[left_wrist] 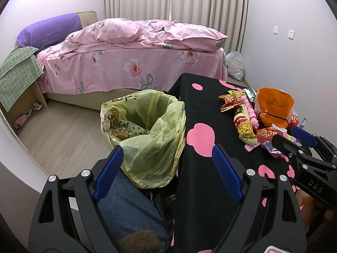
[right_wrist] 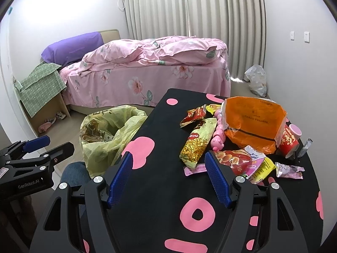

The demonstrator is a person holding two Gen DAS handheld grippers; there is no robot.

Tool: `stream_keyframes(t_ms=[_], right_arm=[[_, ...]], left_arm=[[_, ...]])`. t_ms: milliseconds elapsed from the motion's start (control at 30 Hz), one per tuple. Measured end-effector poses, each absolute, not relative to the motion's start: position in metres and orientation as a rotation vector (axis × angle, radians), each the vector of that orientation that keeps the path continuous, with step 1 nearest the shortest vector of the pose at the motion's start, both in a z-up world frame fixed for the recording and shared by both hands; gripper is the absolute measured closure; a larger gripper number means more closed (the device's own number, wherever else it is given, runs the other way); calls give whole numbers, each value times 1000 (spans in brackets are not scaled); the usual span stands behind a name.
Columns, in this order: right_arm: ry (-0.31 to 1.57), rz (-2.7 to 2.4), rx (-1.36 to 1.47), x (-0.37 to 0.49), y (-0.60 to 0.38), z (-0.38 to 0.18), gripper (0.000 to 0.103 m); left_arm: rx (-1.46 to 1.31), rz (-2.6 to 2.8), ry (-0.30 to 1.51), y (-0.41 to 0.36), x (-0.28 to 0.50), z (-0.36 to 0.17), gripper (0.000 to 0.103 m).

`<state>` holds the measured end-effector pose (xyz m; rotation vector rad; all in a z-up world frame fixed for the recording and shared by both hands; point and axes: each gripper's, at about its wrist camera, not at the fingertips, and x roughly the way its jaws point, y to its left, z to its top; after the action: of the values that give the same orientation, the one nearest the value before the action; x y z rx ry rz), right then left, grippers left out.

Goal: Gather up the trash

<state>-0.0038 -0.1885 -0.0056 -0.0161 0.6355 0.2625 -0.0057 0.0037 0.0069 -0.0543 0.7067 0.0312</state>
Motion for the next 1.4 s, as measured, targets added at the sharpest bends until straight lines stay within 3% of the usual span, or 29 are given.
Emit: stream_keyframes(t_ms=[1033, 1400], right_arm=[[636, 259, -13, -2, -192, -5, 36], [599, 104, -38, 16, -263, -2, 36]], left_arm=[[-48, 40, 707, 4, -4, 7, 21], [-65, -77, 719, -23, 37, -6, 21]])
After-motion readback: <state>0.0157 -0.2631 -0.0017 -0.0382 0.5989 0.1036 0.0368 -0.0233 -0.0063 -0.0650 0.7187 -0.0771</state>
